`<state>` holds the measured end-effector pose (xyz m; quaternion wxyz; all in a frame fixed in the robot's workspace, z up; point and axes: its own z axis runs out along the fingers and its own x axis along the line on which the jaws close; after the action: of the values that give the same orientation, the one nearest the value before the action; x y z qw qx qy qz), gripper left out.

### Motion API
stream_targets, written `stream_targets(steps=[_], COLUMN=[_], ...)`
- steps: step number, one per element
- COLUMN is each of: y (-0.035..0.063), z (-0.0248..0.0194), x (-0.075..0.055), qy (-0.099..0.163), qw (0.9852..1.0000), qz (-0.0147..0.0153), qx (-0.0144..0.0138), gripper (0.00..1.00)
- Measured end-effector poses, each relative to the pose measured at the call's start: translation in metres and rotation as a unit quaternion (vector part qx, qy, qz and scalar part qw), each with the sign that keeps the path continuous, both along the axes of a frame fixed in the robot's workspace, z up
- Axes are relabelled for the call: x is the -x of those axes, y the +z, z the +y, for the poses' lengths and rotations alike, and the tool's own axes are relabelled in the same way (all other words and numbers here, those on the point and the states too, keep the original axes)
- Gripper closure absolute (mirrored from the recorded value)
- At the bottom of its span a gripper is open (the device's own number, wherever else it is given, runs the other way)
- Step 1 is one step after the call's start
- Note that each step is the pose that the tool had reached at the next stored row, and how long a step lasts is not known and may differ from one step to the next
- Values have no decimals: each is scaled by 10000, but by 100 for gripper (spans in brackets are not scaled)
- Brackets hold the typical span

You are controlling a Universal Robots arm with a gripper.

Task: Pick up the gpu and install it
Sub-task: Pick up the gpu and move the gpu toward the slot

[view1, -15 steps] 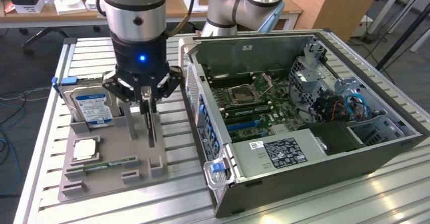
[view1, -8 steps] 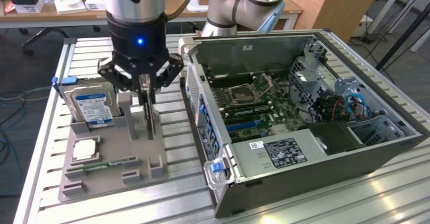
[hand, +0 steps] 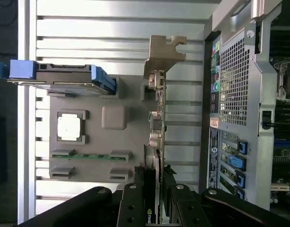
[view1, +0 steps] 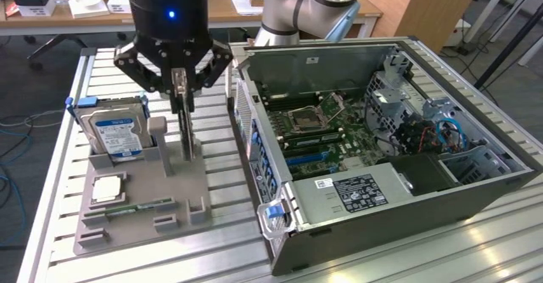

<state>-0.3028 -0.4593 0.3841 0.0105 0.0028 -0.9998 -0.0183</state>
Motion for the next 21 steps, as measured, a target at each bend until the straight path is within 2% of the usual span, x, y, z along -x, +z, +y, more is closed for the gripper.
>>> stream_targets(steps=[7,13,17,21], y=[319,553,645,646], z=[0,0,0,0], x=[0,0,0,0], qy=[-5,-8,-9,-9], qw=[10000,10000,10000,10000], qz=[0,0,-1,0], qx=[0,0,0,0], gripper=[74,74,74,74])
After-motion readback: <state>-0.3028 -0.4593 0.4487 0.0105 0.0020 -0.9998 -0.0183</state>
